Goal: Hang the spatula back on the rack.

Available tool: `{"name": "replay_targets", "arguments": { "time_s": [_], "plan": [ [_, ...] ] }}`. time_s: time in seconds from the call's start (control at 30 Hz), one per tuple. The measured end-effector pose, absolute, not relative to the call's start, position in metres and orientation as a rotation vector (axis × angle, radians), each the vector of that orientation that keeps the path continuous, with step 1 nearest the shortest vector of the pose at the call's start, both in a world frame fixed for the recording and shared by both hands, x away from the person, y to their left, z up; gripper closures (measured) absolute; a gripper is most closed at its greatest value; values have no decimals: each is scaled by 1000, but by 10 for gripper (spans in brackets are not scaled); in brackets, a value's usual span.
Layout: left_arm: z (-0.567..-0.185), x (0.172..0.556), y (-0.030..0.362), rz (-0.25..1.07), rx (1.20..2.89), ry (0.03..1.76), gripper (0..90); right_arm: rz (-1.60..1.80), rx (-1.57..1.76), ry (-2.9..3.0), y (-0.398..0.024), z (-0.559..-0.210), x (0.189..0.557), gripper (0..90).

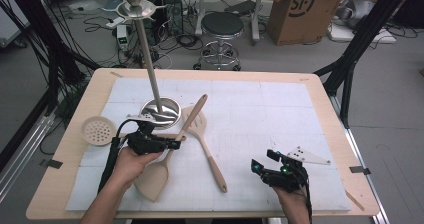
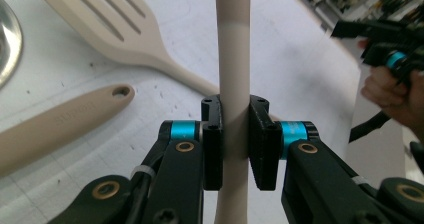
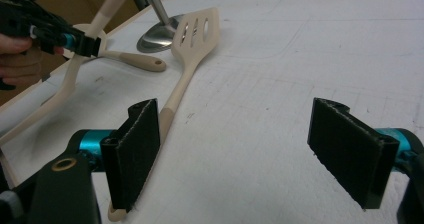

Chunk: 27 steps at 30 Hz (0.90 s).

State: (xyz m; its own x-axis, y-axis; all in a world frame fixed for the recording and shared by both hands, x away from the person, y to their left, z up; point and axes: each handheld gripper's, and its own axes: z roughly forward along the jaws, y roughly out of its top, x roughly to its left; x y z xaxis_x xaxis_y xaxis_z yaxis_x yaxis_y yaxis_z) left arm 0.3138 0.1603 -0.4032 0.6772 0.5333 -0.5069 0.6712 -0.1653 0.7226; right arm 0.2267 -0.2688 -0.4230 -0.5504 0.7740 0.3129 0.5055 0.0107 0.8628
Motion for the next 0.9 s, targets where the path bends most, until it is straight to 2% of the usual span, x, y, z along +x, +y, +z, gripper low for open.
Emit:
{"name": "replay_targets", "arguments": {
  "time_s": [0.2,0.3,0.9],
  "plan": [
    [-389,304,172,-189,1671,914,786,1554,1328,2044,-268,-424,227,209],
    [-381,300,176,-123,1658,903,786,1551,1323,2045,-268,-424,227,210],
    [-354,292,210,55,1467,867,786,1551,1334,2050,-267,-426,228,209]
  ]
}}
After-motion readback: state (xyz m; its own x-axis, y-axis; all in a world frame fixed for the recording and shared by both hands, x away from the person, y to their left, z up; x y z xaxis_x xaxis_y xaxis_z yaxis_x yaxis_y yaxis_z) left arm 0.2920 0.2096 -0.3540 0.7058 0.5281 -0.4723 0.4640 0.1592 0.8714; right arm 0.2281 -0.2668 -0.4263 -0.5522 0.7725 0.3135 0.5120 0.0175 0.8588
